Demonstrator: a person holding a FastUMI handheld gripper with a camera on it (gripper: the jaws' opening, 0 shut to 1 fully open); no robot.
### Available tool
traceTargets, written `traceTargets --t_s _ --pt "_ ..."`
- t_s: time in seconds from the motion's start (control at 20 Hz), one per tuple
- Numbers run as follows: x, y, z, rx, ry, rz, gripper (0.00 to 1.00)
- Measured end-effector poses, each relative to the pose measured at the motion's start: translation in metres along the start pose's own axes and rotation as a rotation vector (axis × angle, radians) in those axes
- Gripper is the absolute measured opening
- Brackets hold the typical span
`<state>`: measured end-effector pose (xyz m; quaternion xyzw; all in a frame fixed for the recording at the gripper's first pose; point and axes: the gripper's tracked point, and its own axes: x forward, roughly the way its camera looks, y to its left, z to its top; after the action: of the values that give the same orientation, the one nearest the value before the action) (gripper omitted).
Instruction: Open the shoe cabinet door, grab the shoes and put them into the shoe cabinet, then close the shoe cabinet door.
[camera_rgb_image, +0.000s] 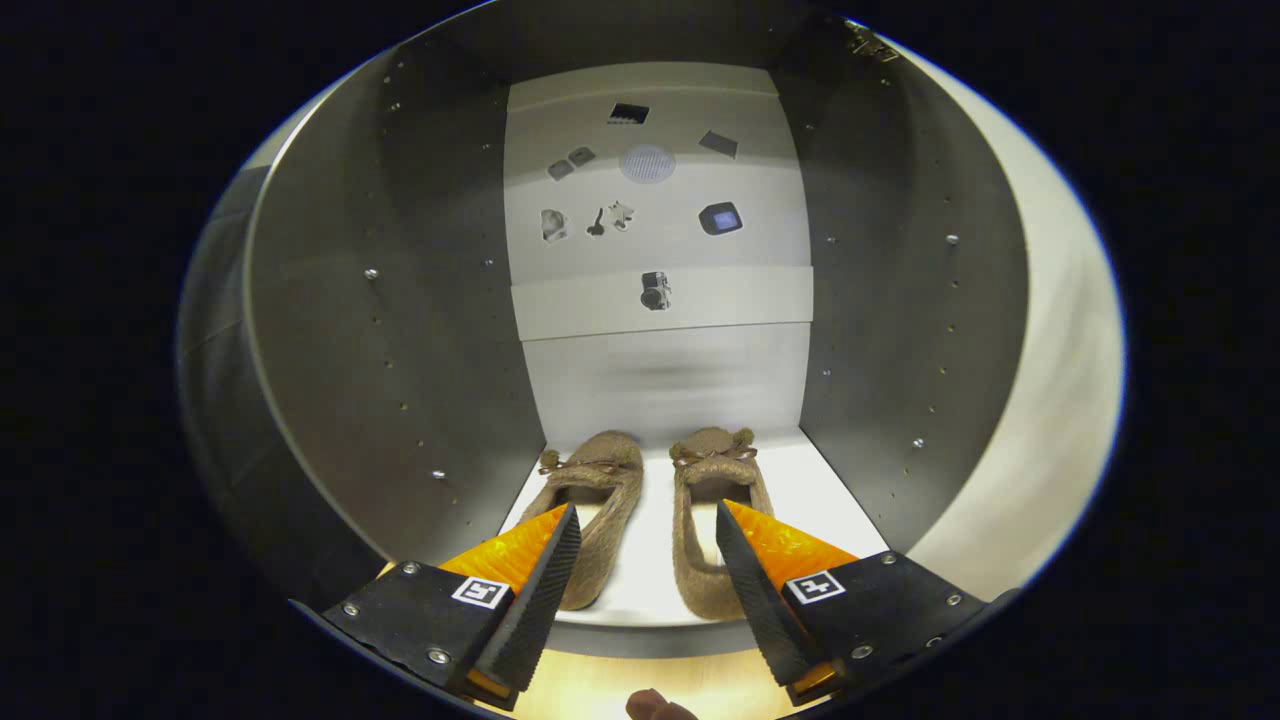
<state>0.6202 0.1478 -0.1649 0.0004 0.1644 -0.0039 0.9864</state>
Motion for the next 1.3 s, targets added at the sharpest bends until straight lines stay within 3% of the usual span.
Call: traceTargets --t_s 0.7,1.05,1.3 --pt "-0.218 0.007 -0.05 0.076 -0.002 -0.04 0.87" --pt "-0.312 -0.01 -0.042 0.064 -0.059 0.131 0.87" --pt "-0.382 -0.064 -0.046 0.022 -0.091 0.226 0.87"
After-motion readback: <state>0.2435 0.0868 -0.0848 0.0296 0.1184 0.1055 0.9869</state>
